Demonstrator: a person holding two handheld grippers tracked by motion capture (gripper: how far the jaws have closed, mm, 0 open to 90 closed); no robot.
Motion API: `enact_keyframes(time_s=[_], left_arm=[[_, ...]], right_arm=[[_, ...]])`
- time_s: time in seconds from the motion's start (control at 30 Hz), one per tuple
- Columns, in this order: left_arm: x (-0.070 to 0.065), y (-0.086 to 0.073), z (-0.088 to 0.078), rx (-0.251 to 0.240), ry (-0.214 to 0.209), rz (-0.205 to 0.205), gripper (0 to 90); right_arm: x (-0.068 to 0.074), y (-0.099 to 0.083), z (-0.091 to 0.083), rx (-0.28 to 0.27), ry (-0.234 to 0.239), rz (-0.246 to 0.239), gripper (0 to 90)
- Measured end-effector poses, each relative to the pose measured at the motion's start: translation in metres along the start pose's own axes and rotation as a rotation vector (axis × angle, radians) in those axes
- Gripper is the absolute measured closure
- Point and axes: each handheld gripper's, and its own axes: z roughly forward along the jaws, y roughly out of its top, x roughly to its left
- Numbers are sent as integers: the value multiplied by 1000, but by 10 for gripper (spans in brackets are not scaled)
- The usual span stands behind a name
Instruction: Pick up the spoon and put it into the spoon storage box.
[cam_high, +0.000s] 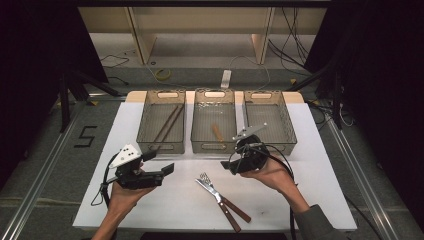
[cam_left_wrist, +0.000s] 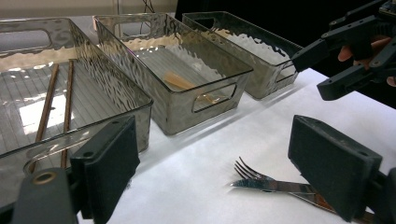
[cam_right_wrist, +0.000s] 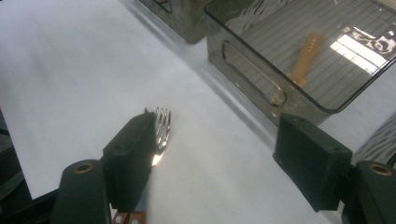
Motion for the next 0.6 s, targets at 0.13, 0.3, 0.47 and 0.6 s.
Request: enact_keyframes(time_s=[0.13, 0.3, 0.47, 0.6], left_arm=[[0, 0, 0, 0, 0, 0, 154], [0, 0, -1, -1, 2, -1, 154], [0, 0, -1, -2, 2, -3, 154], [0, -1, -1, -4, 3, -5, 154]], right_arm=[[1, -3, -2, 0, 8, 3, 300], [4, -6, -2, 14, 14, -7, 298], [6, -10, -1, 35, 19, -20, 298], [8, -12, -1, 50, 28, -27, 298]])
